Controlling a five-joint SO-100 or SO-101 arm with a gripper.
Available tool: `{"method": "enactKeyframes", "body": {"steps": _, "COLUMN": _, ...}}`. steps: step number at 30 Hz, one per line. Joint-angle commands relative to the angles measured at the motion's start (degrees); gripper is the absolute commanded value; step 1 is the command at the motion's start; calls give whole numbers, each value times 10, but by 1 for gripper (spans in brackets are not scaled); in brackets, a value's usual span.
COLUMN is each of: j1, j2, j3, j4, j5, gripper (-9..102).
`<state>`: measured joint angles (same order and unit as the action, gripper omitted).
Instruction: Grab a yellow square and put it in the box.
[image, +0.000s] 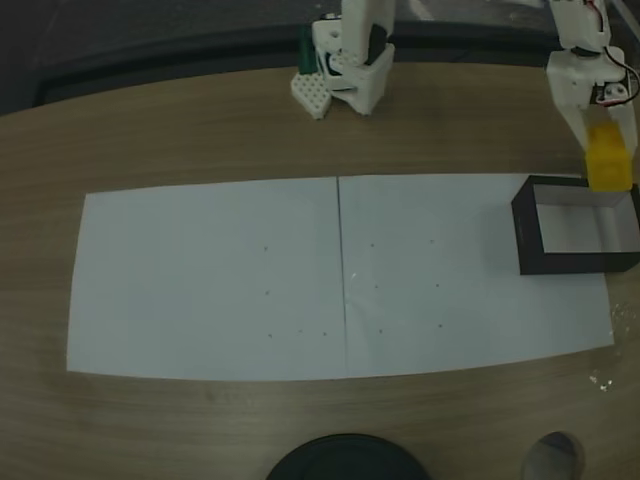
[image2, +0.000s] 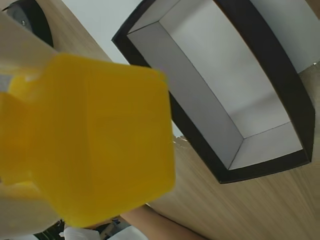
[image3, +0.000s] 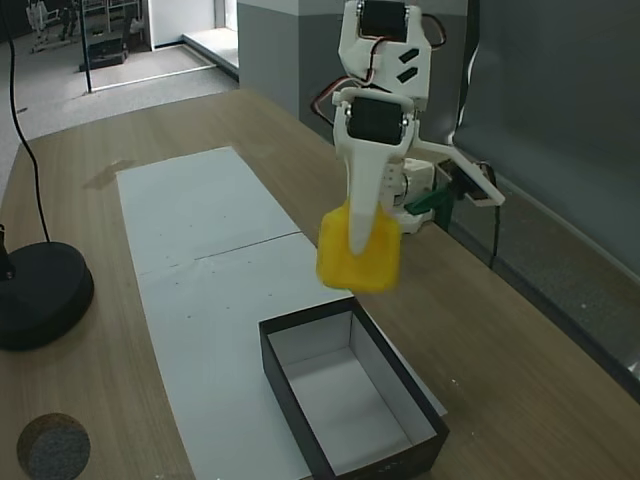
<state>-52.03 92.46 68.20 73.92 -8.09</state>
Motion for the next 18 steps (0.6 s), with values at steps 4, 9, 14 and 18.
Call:
{"method": "enactKeyframes", "body": {"steps": 4, "j1": -7, "j2": -11, "j3": -15, "j4": -26, "j5": 4, "gripper": 6}}
{"method": "enactKeyframes", "body": {"steps": 9, "j1": -13, "j2": -24, "j3": -15, "j4": -34, "j5": 25, "gripper": 6}}
{"method": "enactKeyframes", "body": {"steps": 14, "j1": -11, "j2": -19, "j3": -15, "j4": -37, "j5": 36, "gripper": 9}}
{"method": "enactKeyframes", "body": {"steps": 18, "j1": -9, "j2": -19, "j3": -14, "j4": -34, "j5": 48, "gripper": 22}}
